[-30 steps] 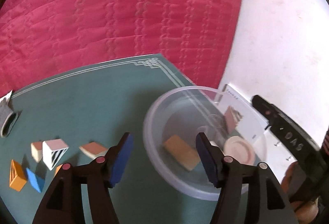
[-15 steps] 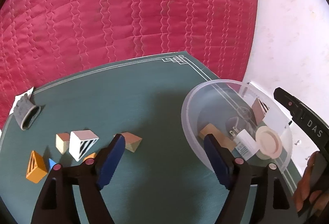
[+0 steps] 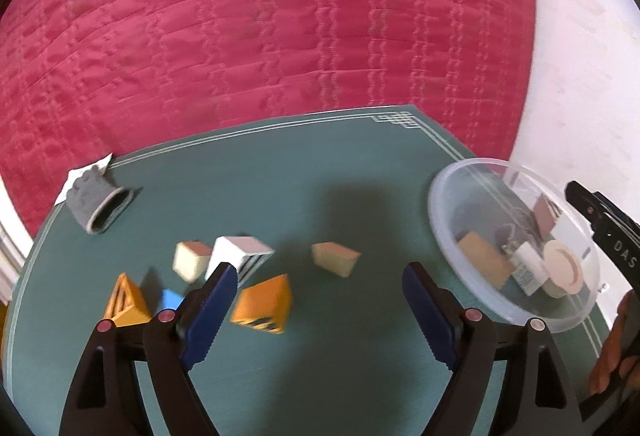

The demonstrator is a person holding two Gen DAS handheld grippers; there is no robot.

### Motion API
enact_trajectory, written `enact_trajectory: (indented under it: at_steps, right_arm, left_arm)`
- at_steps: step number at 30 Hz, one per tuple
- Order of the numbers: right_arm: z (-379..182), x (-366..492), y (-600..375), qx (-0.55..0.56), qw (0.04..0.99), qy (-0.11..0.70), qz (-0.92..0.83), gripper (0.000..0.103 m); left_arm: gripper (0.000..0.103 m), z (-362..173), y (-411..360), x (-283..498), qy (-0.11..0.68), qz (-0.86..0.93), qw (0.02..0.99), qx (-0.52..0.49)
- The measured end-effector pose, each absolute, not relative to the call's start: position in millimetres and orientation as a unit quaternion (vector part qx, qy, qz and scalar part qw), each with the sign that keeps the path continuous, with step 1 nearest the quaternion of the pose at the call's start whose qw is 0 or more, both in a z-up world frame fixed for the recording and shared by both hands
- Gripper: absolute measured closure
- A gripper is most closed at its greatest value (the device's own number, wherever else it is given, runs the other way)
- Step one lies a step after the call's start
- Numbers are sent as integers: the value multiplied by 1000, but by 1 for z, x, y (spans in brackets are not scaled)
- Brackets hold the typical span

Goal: Organize rigid objects
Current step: 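Withdraw both grippers from the bowl back toward the remaining blocks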

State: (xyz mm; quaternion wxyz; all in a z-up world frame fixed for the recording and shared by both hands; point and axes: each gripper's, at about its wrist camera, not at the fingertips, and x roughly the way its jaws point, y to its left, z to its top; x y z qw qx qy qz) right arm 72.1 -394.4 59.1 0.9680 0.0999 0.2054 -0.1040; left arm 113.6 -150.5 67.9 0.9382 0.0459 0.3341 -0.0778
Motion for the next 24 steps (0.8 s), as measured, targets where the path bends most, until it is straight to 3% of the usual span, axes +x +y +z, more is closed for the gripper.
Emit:
enact_trajectory:
  at_steps: [24]
  right_arm:
    - [55, 72, -381, 80, 970, 211, -84, 45]
  left_arm:
    - [13, 55, -43, 105, 356, 42, 933, 9]
